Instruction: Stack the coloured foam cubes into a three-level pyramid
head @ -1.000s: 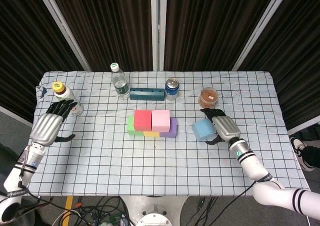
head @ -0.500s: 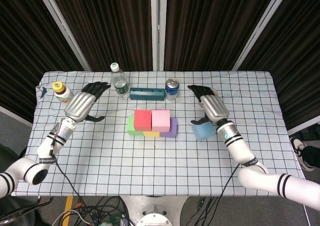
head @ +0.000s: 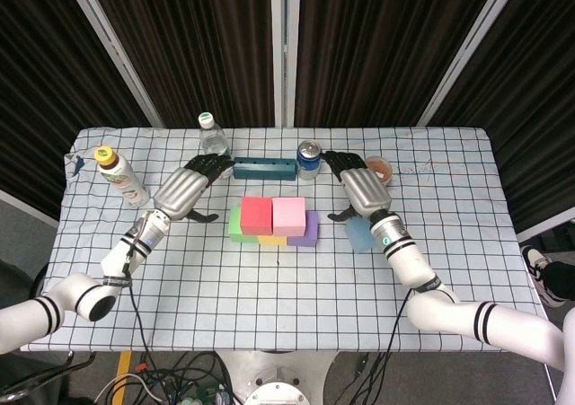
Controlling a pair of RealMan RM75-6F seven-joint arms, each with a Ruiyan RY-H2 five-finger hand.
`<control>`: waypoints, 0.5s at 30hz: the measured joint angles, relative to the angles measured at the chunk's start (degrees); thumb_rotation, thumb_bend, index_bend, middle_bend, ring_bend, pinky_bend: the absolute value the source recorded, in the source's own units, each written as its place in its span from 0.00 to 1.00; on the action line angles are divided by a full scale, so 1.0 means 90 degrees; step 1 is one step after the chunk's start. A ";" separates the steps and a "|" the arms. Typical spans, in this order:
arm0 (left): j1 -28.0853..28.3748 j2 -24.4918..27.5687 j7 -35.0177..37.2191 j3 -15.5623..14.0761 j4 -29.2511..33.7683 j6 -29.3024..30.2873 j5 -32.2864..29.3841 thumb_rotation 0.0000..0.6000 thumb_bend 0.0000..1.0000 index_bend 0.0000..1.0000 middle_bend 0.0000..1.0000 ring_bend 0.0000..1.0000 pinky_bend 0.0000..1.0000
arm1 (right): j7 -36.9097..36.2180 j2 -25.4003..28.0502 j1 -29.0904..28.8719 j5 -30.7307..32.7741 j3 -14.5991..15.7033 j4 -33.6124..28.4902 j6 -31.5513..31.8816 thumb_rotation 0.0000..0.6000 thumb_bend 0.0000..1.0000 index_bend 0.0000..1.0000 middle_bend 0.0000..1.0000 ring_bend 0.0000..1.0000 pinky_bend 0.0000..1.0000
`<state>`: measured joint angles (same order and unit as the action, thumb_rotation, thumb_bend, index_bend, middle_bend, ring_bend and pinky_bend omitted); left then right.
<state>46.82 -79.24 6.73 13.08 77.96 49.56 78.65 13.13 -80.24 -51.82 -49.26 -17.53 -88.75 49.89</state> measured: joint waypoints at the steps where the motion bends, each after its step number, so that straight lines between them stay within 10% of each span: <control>1: 0.0022 -0.0042 -0.0022 -0.0010 -0.0032 -0.0007 -0.0009 1.00 0.13 0.08 0.04 0.02 0.09 | -0.0003 -0.0017 -0.0002 0.0020 0.0007 0.0024 -0.0001 1.00 0.00 0.00 0.04 0.00 0.00; 15: 0.0378 -0.0541 0.0008 -0.0066 -0.0591 -0.0166 -0.0070 1.00 0.13 0.08 0.04 0.02 0.09 | -0.0290 -0.0601 -0.0117 -0.0144 0.0027 0.0635 -0.0043 1.00 0.00 0.00 0.04 0.00 0.00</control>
<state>50.21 -84.11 6.81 12.49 72.64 48.07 78.02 10.53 -85.64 -52.88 -50.56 -17.28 -83.03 49.51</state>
